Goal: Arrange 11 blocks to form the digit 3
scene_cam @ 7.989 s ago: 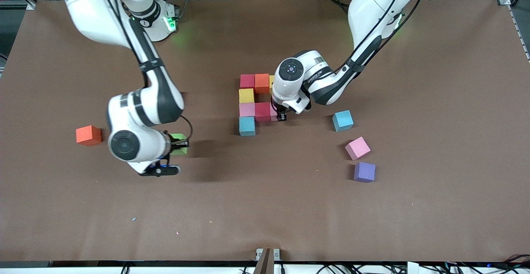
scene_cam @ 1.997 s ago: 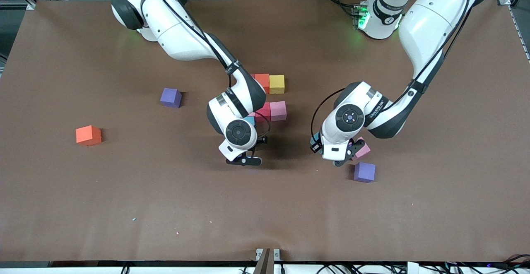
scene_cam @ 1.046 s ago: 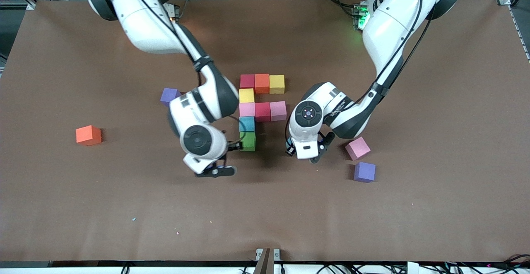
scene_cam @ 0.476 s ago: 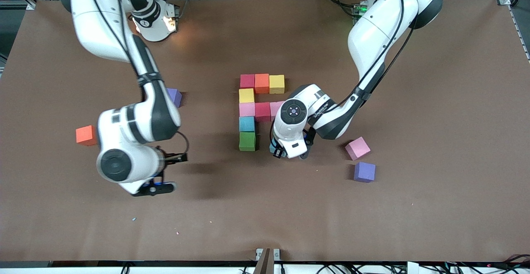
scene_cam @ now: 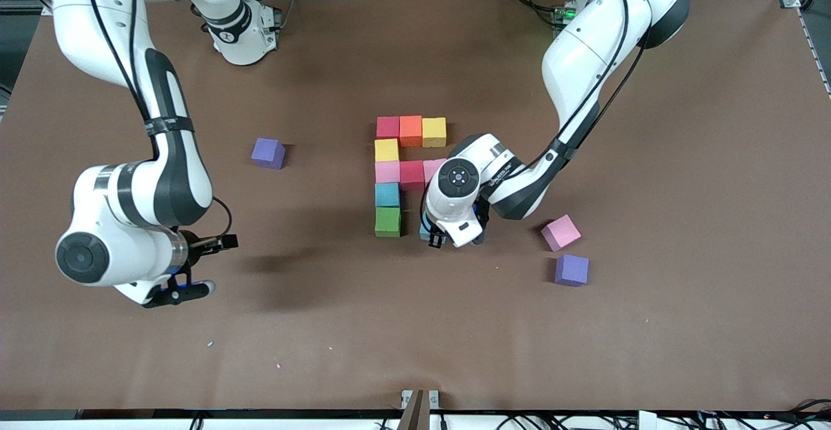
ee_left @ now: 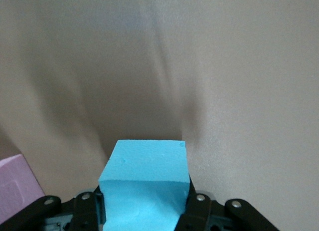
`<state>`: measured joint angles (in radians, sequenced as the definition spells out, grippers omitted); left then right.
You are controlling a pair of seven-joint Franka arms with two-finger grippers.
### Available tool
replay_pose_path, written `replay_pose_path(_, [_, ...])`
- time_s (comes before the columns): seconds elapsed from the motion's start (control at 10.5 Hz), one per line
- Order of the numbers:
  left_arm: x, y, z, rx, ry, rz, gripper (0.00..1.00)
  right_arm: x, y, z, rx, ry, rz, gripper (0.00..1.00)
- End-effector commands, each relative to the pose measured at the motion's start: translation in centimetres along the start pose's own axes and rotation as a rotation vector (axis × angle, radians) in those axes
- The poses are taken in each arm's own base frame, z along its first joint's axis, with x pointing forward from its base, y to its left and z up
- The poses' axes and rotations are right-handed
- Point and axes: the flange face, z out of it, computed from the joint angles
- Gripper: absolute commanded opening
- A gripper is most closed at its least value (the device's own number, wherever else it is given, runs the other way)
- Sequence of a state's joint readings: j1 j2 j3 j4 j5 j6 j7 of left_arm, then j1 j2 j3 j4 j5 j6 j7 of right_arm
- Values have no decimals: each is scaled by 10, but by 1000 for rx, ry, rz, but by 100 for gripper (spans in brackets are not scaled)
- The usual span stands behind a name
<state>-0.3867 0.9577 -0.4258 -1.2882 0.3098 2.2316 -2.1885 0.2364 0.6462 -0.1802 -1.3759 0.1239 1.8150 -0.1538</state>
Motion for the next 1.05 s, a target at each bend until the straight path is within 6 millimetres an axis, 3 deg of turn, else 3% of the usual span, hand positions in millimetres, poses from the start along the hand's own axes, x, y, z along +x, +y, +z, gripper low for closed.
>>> replay_pose_path(0.0, [-11,1,2,1,-40,-40,0,-67,-1,14,-7,81,-19,100])
replay_pose_path(0.19, [-16,-2,4,16,-56,-69,0,-76,11,6,4,60,1,100])
replay_pose_path(0.38, [-17,-3,9,23,-66,-126,0,-91,13,-24,18,44,6,100])
replay_pose_path(0.57, [-17,-3,8,20,-70,-167,0,-106,30,-72,29,66,30,100])
replay_pose_path(0.86, [-19,1,5,-3,-91,-277,0,-120,32,-167,-53,46,15,100])
replay_pose_path(0.95, [-22,1,3,-13,-100,-283,0,-125,37,-187,-81,53,16,100])
